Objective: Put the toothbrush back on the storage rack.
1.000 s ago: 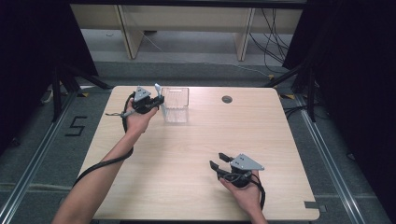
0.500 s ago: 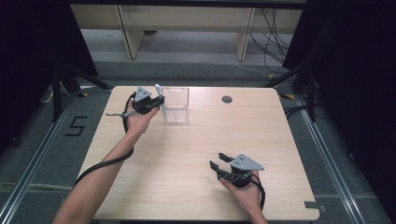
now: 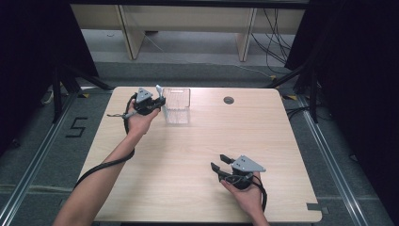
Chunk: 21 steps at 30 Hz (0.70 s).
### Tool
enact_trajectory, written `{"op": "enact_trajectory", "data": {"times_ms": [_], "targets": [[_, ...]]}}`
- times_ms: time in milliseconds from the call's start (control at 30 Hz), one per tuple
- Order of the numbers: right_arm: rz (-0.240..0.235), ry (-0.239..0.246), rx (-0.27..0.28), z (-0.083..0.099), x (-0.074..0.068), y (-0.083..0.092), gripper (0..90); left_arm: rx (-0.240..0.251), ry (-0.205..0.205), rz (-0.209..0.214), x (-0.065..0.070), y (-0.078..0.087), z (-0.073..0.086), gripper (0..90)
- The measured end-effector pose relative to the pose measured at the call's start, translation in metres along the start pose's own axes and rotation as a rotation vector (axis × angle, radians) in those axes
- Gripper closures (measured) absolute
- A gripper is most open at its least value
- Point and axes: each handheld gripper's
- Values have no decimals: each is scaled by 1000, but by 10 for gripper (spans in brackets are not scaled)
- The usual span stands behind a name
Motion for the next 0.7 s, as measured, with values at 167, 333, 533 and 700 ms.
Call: {"op": "enact_trajectory", "data": {"times_ms": [167, 333, 533, 700], "targets": [[1, 12, 1, 0, 1, 0, 494, -7, -2, -1, 0, -1, 1, 816], [-13, 6, 4, -1, 0, 0, 495, -11, 0, -1, 0, -1, 1, 810], [-6, -2, -6, 0, -1, 0, 494, -13, 8, -8, -1, 0, 0, 797], [-32, -25, -17, 1, -2, -2, 493, -18, 4, -14, -2, 1, 0, 777]]}}
Point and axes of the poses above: each handheld gripper's, and its own axes: y roughly backward along the jaws, z roughly out of its underside, x roughly to its right, and after that the axes turned 15 degrees about -y, right-handed
